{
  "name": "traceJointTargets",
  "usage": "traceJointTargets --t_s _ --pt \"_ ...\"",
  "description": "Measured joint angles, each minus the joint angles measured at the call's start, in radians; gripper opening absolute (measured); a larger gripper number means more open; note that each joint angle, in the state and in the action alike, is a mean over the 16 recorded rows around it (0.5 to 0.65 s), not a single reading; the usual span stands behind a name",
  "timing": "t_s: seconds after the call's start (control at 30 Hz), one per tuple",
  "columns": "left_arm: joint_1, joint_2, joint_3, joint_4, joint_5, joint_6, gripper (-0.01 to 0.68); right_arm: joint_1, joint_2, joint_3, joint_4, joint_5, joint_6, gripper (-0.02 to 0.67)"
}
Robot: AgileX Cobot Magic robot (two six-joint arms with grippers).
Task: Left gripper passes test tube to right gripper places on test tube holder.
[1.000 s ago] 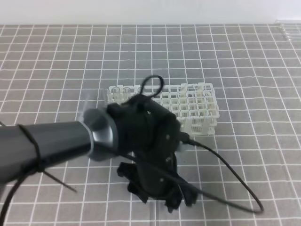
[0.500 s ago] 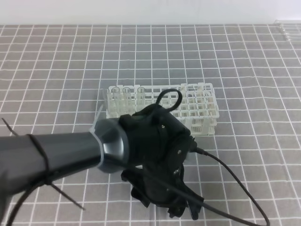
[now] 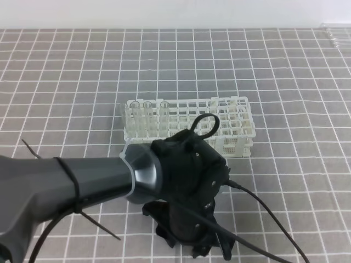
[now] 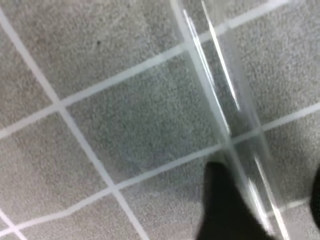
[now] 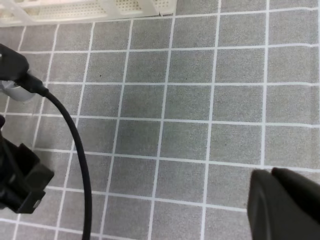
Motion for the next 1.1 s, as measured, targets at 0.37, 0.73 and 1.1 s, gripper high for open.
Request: traceJointTargets --t_s 0.37,0.73,1.1 --pt "-0.001 -0.016 -0.001 0.026 -0.009 0.048 0.092 0.0 0.0 0.0 0.007 0.005 0.0 -0.013" --pt "0.003 -0.253 0.105 0.103 -0.176 0.094 0.035 0.0 0.0 0.0 0.048 0.057 -0.012 -0.013" --pt "0.069 -0.726 0.538 0.231 -0.647 -0.058 0.071 0.042 0.077 -0.037 0.258 0.093 -0.141 -0.013"
